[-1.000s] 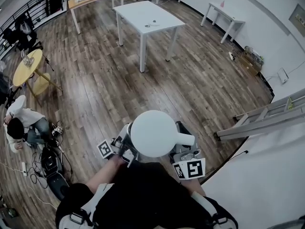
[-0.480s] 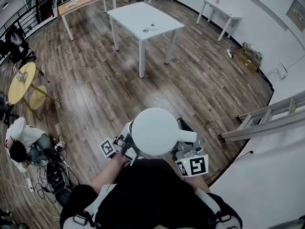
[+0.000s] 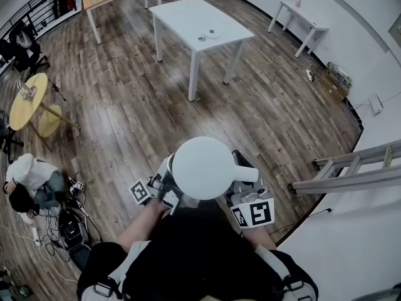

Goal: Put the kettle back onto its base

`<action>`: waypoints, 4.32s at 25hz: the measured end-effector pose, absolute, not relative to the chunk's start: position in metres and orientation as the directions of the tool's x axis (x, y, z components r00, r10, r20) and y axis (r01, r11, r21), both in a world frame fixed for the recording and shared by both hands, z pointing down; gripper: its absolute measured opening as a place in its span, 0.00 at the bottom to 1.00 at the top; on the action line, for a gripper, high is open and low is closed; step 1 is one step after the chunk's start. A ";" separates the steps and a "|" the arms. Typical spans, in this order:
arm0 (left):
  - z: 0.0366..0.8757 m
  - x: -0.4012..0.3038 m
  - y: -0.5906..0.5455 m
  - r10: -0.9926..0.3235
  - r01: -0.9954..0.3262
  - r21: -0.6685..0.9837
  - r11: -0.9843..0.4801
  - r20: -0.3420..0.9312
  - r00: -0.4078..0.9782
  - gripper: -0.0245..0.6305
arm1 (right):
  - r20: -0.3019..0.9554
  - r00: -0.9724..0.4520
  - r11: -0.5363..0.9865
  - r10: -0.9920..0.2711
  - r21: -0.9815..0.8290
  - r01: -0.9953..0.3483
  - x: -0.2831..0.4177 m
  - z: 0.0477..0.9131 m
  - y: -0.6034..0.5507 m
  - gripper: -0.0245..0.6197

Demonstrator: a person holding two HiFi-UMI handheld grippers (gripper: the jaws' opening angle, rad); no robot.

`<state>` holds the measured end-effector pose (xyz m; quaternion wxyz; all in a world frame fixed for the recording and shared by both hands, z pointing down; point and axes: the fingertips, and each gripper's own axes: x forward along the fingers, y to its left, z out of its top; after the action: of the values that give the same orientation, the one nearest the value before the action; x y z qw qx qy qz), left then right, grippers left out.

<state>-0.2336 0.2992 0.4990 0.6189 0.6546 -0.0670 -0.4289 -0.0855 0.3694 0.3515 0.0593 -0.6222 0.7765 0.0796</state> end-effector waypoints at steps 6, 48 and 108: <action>0.497 -0.214 0.247 -0.633 0.445 0.861 -0.246 -0.490 0.599 0.55 | -0.201 -0.251 0.243 -0.947 0.064 -0.968 -0.066 0.350 0.315 0.04; 0.498 -0.008 -0.078 -0.606 0.457 0.859 -0.231 -0.495 0.623 0.55 | -0.209 -0.217 0.206 -0.954 0.072 -0.976 0.138 0.351 -0.005 0.04; 0.524 0.100 -0.501 -0.667 0.382 0.889 -0.253 -0.446 0.597 0.55 | -0.216 -0.328 0.319 -0.919 0.078 -0.945 0.253 0.374 -0.446 0.05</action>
<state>0.1001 -0.5005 0.5240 0.6016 0.6607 -0.1077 -0.4358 0.2527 -0.4456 0.3742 0.0660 -0.5757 0.8094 0.0951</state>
